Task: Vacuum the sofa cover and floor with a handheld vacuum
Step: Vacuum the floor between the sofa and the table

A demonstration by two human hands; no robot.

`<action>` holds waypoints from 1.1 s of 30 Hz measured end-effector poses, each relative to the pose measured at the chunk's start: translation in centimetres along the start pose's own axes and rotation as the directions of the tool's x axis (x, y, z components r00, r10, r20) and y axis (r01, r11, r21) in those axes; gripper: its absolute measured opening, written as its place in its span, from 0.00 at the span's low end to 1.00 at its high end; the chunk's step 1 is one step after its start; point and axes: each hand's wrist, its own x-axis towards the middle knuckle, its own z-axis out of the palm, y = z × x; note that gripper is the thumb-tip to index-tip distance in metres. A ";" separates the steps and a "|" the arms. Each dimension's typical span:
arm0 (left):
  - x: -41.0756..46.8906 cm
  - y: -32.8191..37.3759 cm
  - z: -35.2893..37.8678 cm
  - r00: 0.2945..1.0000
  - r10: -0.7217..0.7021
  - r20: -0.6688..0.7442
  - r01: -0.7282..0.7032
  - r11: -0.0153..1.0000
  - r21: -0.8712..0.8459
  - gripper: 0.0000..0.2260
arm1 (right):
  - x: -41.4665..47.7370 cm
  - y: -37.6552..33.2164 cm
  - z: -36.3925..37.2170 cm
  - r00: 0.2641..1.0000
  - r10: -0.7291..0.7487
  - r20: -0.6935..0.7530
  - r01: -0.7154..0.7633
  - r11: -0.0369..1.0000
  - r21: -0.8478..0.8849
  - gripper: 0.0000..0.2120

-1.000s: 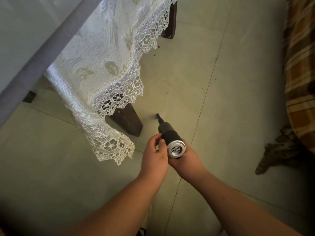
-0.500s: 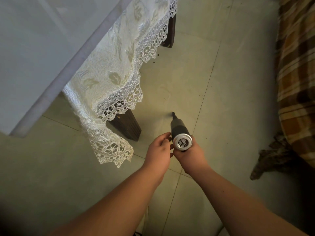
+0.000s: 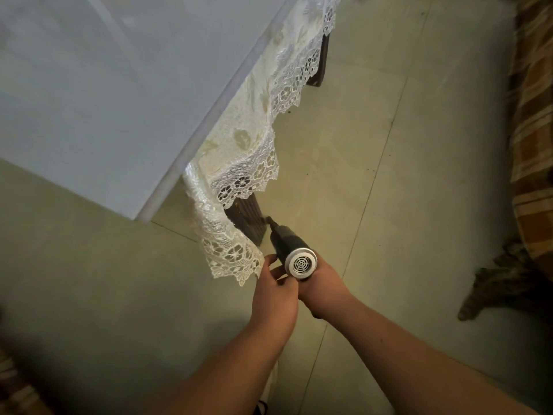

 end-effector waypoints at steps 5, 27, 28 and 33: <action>0.0 0.9 1.1 0.996 0.032 0.082 -0.034 0.999 0.027 0.24 | 0.2 -0.3 -1.7 0.999 0.027 -0.036 -0.026 0.999 0.026 0.20; 6.2 7.0 8.3 0.984 0.173 -0.045 -0.171 0.985 0.037 0.22 | 8.7 -3.0 -7.2 0.984 0.098 -0.149 -0.082 0.990 0.114 0.14; 6.2 7.3 8.4 0.985 0.166 -0.047 -0.164 0.986 0.037 0.22 | 8.7 -3.3 -7.5 0.985 0.100 -0.143 -0.085 0.990 0.108 0.14; 5.5 9.2 11.2 0.989 0.138 0.052 -0.141 0.988 0.057 0.22 | 8.5 -3.4 -10.7 0.949 0.243 -0.203 -0.187 0.948 0.258 0.13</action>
